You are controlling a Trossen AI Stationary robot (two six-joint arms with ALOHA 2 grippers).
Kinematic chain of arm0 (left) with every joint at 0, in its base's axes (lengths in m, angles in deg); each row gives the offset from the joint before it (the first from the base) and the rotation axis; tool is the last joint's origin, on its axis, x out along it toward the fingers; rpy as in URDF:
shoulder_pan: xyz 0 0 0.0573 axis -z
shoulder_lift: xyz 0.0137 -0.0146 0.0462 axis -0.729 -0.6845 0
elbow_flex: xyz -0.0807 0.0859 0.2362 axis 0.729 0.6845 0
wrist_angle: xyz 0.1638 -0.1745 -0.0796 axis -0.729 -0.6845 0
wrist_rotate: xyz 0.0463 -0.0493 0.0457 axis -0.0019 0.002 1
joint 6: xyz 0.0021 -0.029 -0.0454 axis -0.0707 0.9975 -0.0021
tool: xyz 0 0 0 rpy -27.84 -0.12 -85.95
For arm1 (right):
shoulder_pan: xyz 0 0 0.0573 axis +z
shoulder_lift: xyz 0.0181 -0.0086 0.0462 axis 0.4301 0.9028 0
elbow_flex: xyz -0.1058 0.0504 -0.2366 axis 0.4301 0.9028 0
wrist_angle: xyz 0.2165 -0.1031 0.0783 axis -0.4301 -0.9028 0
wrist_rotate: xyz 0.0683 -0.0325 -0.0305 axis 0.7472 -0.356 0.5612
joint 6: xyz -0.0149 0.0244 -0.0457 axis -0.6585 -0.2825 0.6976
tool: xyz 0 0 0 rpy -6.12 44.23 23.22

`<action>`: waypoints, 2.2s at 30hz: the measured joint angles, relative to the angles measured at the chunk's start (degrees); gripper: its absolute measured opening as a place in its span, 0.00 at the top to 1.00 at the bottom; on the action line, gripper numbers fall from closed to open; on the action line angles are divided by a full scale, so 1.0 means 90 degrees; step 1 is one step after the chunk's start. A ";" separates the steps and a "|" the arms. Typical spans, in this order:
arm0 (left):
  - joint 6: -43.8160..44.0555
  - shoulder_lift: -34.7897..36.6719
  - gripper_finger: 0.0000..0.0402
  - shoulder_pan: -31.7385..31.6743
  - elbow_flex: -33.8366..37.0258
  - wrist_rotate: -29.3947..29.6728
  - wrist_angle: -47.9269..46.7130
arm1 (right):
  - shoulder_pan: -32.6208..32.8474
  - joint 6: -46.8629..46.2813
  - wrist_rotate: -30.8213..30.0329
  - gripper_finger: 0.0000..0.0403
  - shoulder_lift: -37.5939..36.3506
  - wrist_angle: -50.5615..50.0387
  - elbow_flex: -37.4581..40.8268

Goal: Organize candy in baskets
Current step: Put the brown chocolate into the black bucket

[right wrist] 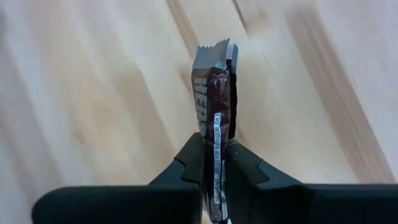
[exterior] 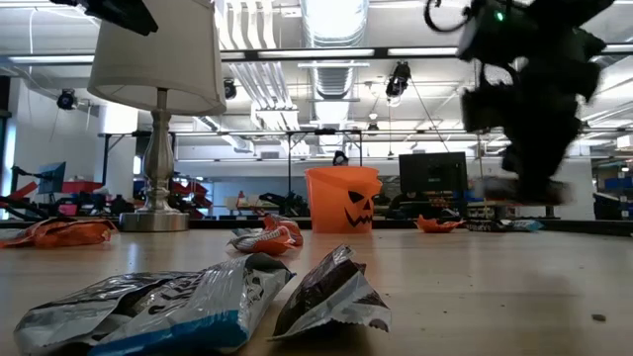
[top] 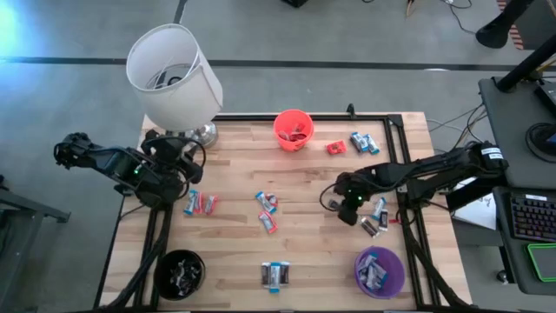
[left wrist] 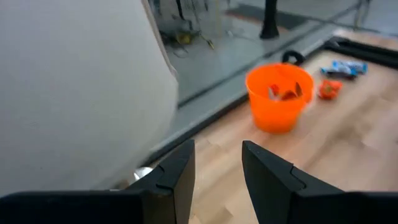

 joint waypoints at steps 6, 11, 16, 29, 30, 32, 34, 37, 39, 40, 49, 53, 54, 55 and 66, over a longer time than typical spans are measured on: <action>0.0000 0.0011 0.65 0.0000 0.0000 -0.0875 0.0141 | 0.0000 -0.0433 -0.0421 0.93 0.0015 0.1284 -0.0475; -0.0188 -0.0024 0.59 -0.0001 0.0000 -0.1132 0.0593 | 0.0000 -0.0308 -0.0702 0.93 0.0225 0.1791 -0.0983; -0.0200 -0.0094 0.58 0.0000 0.0000 -0.1216 0.1615 | 0.0000 0.0014 -0.0735 0.93 0.0624 0.1881 -0.1643; -0.0414 -0.0793 0.60 -0.0002 0.0000 -0.1683 0.4439 | 0.0084 0.2159 -0.0602 0.93 0.2032 0.1762 -0.4448; -0.0411 -0.0872 0.60 -0.0002 0.0000 -0.1736 0.4644 | 0.0087 0.2323 -0.0602 0.93 0.2116 0.1692 -0.4665; -0.0443 -0.1019 0.60 -0.0002 0.0000 -0.1856 0.5084 | 0.0093 0.2542 -0.0602 0.93 0.2265 0.1547 -0.5073; -0.0600 -0.1153 0.60 0.0000 0.0000 -0.1933 0.5467 | 0.0095 0.2725 -0.0603 0.93 0.2403 0.1219 -0.5422; -0.0906 -0.1310 0.60 -0.0001 0.0000 -0.2059 0.6027 | 0.0095 0.3036 -0.0606 0.93 0.2560 0.0812 -0.5747; -0.1125 -0.1383 0.60 -0.0002 0.0000 -0.2201 0.6353 | 0.0092 0.3129 -0.0609 0.93 0.2596 0.0795 -0.5836; -0.1224 -0.1420 0.60 -0.0002 0.0000 -0.2270 0.6505 | 0.0092 0.3141 -0.0607 0.93 0.2596 0.0799 -0.5837; -0.1338 -0.1745 0.60 -0.0005 0.0000 -0.2547 0.6714 | 0.0095 0.3240 -0.0602 0.93 0.2542 0.0863 -0.5841; -0.1341 -0.1885 0.60 -0.0005 0.0000 -0.2682 0.6715 | 0.0095 0.3240 -0.0600 0.93 0.2554 0.0868 -0.5841; -0.1341 -0.1915 0.60 -0.0010 0.0000 -0.2684 0.6715 | 0.0095 0.3239 -0.0602 0.93 0.2556 0.0867 -0.5841; -0.1348 -0.1944 0.60 -0.0015 0.0000 -0.2684 0.6715 | 0.0096 0.3238 -0.0602 0.93 0.2557 0.0868 -0.5841; -0.1994 -0.2219 0.70 -0.0058 0.0000 -0.2626 0.6983 | 0.0097 0.3113 -0.0279 0.93 0.2562 0.0961 -0.5841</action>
